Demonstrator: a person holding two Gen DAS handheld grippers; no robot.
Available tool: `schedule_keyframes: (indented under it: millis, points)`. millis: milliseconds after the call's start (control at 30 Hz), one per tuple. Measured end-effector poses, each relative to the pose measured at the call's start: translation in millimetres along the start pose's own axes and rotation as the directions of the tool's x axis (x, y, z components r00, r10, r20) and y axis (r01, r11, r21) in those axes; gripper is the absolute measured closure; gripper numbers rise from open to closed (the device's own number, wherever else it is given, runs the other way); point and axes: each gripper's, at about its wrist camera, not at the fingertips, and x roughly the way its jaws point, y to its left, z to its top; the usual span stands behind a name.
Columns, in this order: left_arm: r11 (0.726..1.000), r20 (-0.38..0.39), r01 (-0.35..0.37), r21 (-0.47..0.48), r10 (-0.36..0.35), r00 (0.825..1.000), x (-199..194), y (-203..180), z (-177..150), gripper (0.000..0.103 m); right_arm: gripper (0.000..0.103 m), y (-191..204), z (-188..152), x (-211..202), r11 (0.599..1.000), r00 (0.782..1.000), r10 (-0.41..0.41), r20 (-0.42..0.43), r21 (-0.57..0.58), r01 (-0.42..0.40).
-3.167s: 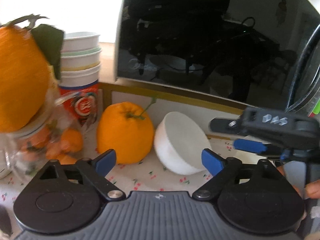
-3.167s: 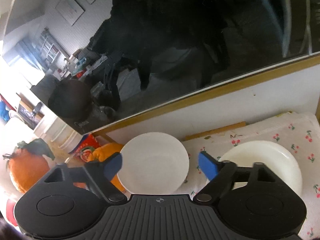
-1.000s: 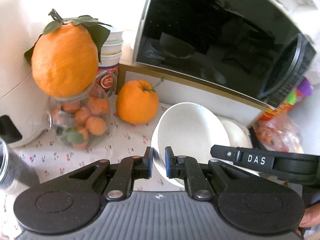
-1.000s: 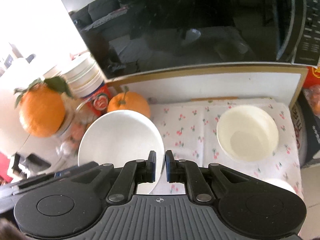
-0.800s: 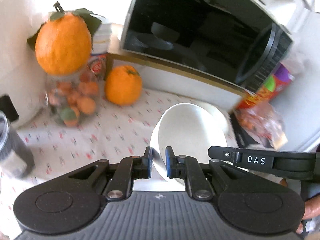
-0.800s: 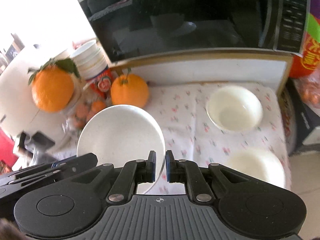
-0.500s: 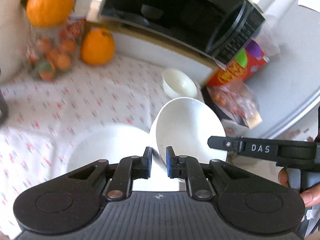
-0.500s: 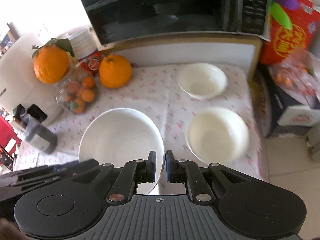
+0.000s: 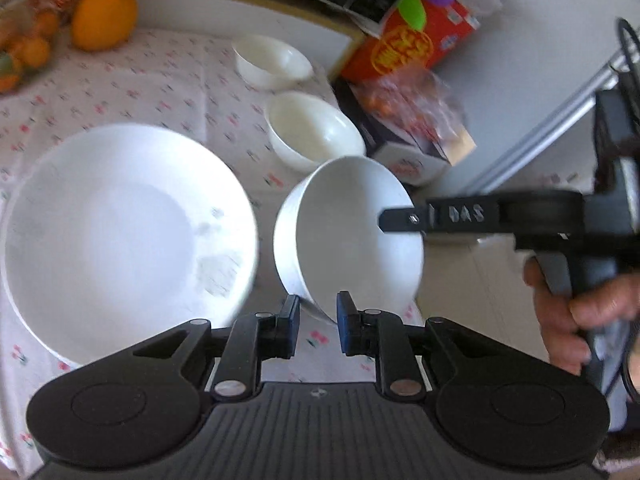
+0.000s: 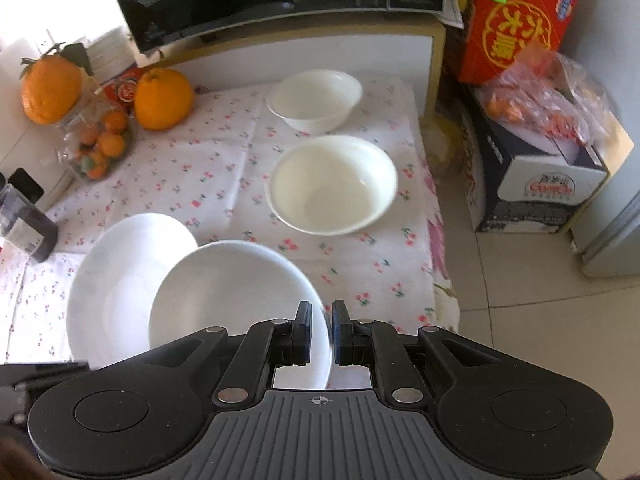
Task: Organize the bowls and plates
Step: 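Lift the white bowl with both grippers and carry it toward the plate stack, then lower the white bowl onto the cloth beside the plates and open both grippers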
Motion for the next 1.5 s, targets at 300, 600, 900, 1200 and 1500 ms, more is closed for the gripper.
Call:
schedule_keyframes:
  millis: [300, 600, 900, 1200, 1500]
  points:
    - [1.0, -0.066, 0.002, 0.025, -0.001, 0.998, 15.7, -4.9, -4.7, 0.085, 0.09, -8.5, -3.4, 12.0, 1.0, 0.999, -0.01, -0.048, -0.015, 0.009]
    - [0.995, -0.06, -0.028, 0.094, 0.033, 0.998, 19.0, -11.0, -10.2, 0.08, 0.089, -16.2, -2.5, 30.7, 1.0, 0.996, -0.031, -0.085, 0.002, 0.031]
    - [0.992, -0.038, -0.038, 0.124, 0.043, 0.998, 16.3, -12.9, -7.3, 0.076, 0.089, -25.9, -1.0, 35.4, 0.998, 0.996, -0.009, -0.091, 0.055, 0.014]
    - [0.989, -0.039, -0.028, 0.145, 0.034, 0.999, 6.8, -13.9, -3.5, 0.055, 0.057, -36.2, 0.6, 26.0, 0.991, 0.998, 0.019, -0.052, 0.133, -0.012]
    - [0.983, 0.008, -0.039, 0.178, 0.038, 0.999, -12.2, -15.7, 16.7, 0.029, 0.031, -49.1, -0.7, 10.5, 0.964, 0.995, 0.088, 0.04, 0.247, -0.096]
